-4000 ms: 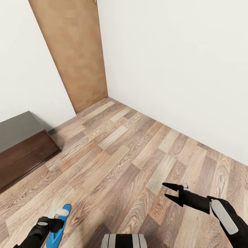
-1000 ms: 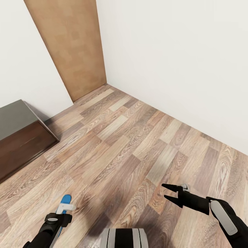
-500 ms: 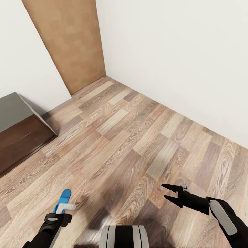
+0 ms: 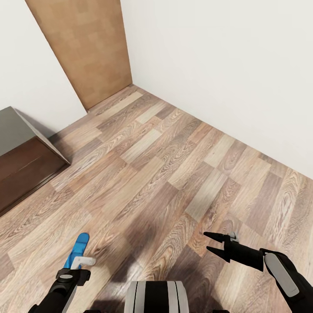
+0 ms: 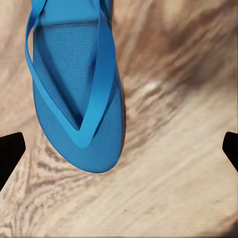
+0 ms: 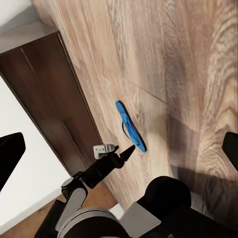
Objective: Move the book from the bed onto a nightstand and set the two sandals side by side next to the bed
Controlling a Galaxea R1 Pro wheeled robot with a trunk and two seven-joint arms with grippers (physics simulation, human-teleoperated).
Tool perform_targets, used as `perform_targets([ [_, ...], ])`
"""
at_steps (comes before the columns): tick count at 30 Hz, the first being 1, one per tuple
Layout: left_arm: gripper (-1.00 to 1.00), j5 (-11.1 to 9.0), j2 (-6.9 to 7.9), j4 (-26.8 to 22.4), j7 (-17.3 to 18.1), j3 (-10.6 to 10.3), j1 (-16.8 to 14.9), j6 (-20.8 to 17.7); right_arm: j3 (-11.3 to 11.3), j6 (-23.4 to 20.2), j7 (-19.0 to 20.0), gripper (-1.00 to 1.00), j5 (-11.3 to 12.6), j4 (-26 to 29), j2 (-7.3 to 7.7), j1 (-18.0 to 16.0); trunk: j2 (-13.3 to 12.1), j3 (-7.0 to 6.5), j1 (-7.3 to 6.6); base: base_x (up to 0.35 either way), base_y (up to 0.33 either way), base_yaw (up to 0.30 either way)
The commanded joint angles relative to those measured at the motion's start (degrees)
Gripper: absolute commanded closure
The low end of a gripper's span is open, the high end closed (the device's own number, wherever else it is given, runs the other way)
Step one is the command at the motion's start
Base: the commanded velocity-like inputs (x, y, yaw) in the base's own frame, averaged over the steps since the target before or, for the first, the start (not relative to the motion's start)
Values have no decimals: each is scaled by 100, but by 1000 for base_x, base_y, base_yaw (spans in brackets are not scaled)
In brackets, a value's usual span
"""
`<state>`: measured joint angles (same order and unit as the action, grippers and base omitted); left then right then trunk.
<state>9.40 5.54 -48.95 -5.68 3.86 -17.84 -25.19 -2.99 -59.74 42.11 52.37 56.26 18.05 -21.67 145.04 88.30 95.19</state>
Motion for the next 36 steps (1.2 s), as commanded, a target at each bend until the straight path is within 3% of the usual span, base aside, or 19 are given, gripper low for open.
perform_targets([
  [1,-100,44,-1,-8,5,0,-1,-30,-9,-26,34,-100,-25,-1,-2,-2,3,26,1,0,0,0],
  [3,-100,44,-1,-7,5,0,-1,-30,-9,-26,34,-100,-25,-1,-5,0,6,70,7,0,0,0],
  [32,-100,44,-1,-8,-3,0,-1,-27,-9,-26,34,-100,-25,-1,-12,-4,6,70,7,5,37,0],
  [36,-100,44,-1,-9,-3,5,-1,114,-9,-26,34,-100,-25,-1,-12,-4,6,70,7,95,108,0],
])
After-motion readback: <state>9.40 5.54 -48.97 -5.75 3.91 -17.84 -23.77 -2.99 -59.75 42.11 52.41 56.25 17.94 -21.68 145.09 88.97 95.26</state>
